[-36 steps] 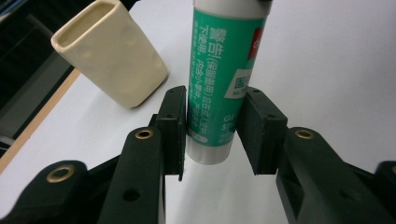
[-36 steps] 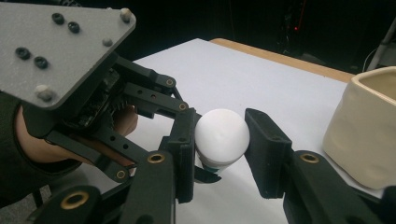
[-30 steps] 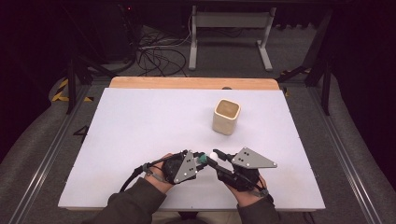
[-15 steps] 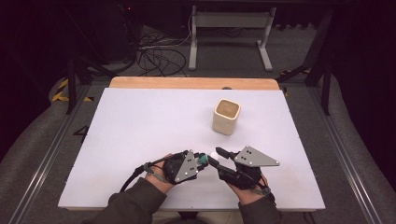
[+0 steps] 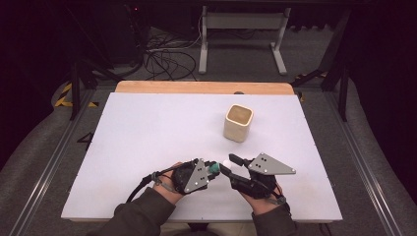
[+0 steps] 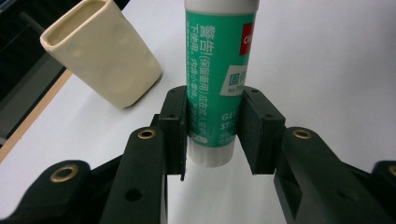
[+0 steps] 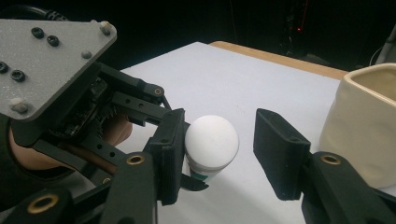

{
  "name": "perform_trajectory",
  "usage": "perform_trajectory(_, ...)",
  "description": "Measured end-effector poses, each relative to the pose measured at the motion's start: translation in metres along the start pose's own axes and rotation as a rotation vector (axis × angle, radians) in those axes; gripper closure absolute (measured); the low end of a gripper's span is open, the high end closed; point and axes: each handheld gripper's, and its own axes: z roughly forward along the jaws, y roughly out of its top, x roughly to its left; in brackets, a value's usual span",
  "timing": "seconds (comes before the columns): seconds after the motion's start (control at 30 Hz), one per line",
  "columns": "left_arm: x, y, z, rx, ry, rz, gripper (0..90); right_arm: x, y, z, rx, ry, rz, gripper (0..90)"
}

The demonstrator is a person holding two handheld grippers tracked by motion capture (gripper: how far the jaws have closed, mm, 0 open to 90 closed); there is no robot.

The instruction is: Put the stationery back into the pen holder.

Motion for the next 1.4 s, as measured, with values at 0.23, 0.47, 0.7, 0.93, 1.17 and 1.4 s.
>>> perform_trajectory(0.23,0.002,0.001,0.001,-0.006,-0.002,-0.011,65.6,-0.006,0.001,-0.005,-0.022,-0.016,0.003,47.9)
perform_trajectory(0.47,0.007,0.005,0.005,-0.017,-0.007,-0.023,65.5,-0.021,0.002,-0.019,-0.083,-0.046,0.003,44.0)
perform_trajectory(0.7,0.014,0.009,0.007,-0.024,0.003,-0.051,65.5,-0.032,0.002,-0.032,-0.127,-0.075,0.007,41.6)
perform_trajectory(0.93,0.025,0.015,0.009,-0.056,0.012,-0.102,65.5,-0.040,0.000,-0.035,-0.137,-0.080,-0.002,36.8)
perform_trajectory(1.17,0.036,0.025,0.011,-0.097,0.013,-0.127,65.5,-0.044,-0.001,-0.039,-0.146,-0.073,-0.011,33.4)
perform_trajectory(1.4,0.049,0.035,0.014,-0.152,0.016,-0.181,65.5,-0.049,-0.001,-0.043,-0.159,-0.074,-0.012,32.2)
